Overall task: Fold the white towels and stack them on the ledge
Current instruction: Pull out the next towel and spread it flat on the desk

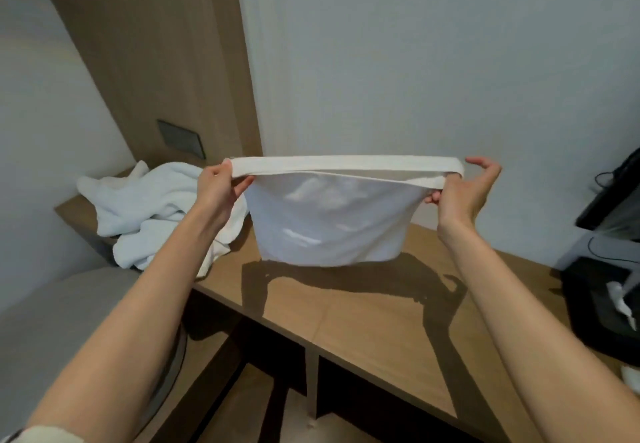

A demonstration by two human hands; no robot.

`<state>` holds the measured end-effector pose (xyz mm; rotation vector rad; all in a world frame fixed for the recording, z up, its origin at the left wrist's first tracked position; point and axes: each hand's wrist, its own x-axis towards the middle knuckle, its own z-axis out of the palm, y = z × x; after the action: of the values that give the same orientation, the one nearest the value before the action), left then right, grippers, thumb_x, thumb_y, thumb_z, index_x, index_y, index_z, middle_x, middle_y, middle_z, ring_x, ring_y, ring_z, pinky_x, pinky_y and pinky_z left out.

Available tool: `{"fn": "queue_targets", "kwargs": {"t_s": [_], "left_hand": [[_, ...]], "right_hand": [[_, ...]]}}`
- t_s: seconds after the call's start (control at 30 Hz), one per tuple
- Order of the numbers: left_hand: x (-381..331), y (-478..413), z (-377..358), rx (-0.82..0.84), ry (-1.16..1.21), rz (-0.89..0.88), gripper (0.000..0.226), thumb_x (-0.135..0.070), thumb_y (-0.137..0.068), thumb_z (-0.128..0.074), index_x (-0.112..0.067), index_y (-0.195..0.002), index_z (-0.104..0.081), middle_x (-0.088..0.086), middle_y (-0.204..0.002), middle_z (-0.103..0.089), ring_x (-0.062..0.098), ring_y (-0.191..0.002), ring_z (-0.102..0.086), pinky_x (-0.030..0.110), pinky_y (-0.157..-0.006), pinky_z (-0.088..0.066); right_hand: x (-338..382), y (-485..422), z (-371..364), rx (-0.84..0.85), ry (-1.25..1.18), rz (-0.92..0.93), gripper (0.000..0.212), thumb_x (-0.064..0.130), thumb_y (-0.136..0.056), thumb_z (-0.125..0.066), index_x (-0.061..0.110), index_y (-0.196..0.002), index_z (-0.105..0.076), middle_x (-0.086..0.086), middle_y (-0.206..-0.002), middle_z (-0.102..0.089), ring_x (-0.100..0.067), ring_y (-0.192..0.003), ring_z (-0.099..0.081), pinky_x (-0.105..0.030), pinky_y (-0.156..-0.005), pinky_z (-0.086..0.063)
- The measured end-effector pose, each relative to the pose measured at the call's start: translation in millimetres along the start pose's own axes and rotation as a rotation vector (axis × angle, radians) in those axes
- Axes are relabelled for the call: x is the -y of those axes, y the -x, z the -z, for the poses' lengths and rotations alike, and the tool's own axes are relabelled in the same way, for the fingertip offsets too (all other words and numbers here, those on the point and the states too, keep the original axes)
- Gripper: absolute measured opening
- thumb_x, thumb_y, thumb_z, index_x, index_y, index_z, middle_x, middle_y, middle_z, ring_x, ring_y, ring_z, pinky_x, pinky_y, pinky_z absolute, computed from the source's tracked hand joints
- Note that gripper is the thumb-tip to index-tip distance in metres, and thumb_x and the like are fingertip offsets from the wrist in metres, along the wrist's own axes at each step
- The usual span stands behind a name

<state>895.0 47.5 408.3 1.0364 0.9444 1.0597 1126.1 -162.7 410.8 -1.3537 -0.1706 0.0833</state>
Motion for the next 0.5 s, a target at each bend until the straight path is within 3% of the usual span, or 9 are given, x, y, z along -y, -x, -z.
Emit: {"fn": "queue_targets", "kwargs": {"t_s": [0.07, 0.17, 0.23, 0.33, 0.43, 0.5], "left_hand": [[-28.7, 4.7, -13.0, -0.022, 0.062, -0.105, 0.025, -0.016, -0.103, -0.038, 0.005, -0.112, -0.049, 0.016, -0.113, -0.056, 0.016, -0.091, -0.062, 0.02, -0.066, -0.057], [-55.6, 11.4, -27.1, -0.024, 0.073, -0.169, 0.033, -0.017, -0.103, -0.039, 0.01, -0.121, -0.046, 0.017, -0.114, -0.056, 0.017, -0.091, -0.063, 0.021, -0.069, -0.058], [-63.6, 14.5, -31.5, -0.029, 0.113, -0.17, 0.029, -0.016, -0.103, -0.038, 0.009, -0.115, -0.047, 0.018, -0.111, -0.054, 0.015, -0.084, -0.063, 0.027, -0.079, -0.058], [-68.6, 16.7, -33.5, -0.08, 0.083, -0.182, 0.034, -0.017, -0.103, -0.039, 0.012, -0.118, -0.045, 0.019, -0.111, -0.055, 0.023, -0.092, -0.066, 0.034, -0.086, -0.055], [-67.1, 19.6, -33.7, -0.135, 0.004, -0.237, 0.031, -0.021, -0.102, -0.041, 0.006, -0.116, -0.046, 0.021, -0.113, -0.055, 0.044, -0.116, -0.054, 0.028, -0.075, -0.056], [-66.4, 23.1, -34.2, -0.159, -0.04, -0.257, 0.022, -0.022, -0.101, -0.043, -0.001, -0.107, -0.047, 0.02, -0.118, -0.056, 0.034, -0.107, -0.062, 0.02, -0.061, -0.058]], "right_hand": [[24.6, -5.9, -4.4, -0.007, -0.109, 0.011, 0.035, -0.005, -0.087, -0.035, 0.023, -0.108, -0.036, -0.005, -0.076, -0.054, -0.01, -0.036, -0.053, -0.025, -0.041, -0.05], [54.5, -19.0, -9.2, 0.058, -0.436, -0.35, 0.038, -0.013, -0.089, -0.028, 0.014, -0.116, -0.031, -0.015, -0.085, -0.05, -0.015, -0.039, -0.056, -0.026, -0.041, -0.052], [67.5, -24.3, -8.7, 0.109, -0.579, -0.429, 0.039, -0.016, -0.09, -0.024, 0.011, -0.117, -0.03, -0.017, -0.085, -0.047, -0.02, -0.053, -0.055, -0.024, -0.042, -0.051], [77.1, -20.0, -8.7, 0.127, -0.561, -0.31, 0.035, -0.016, -0.091, -0.026, 0.014, -0.105, -0.036, -0.015, -0.092, -0.047, -0.02, -0.067, -0.05, -0.028, -0.053, -0.051], [82.9, -12.6, -3.7, 0.201, -0.497, -0.171, 0.033, -0.01, -0.093, -0.032, 0.02, -0.088, -0.045, -0.006, -0.081, -0.052, -0.014, -0.065, -0.053, -0.02, -0.05, -0.051], [84.2, -12.0, 0.0, 0.21, -0.447, -0.161, 0.034, -0.009, -0.093, -0.032, 0.019, -0.085, -0.049, -0.007, -0.077, -0.052, -0.015, -0.06, -0.056, -0.021, -0.048, -0.053]]}}
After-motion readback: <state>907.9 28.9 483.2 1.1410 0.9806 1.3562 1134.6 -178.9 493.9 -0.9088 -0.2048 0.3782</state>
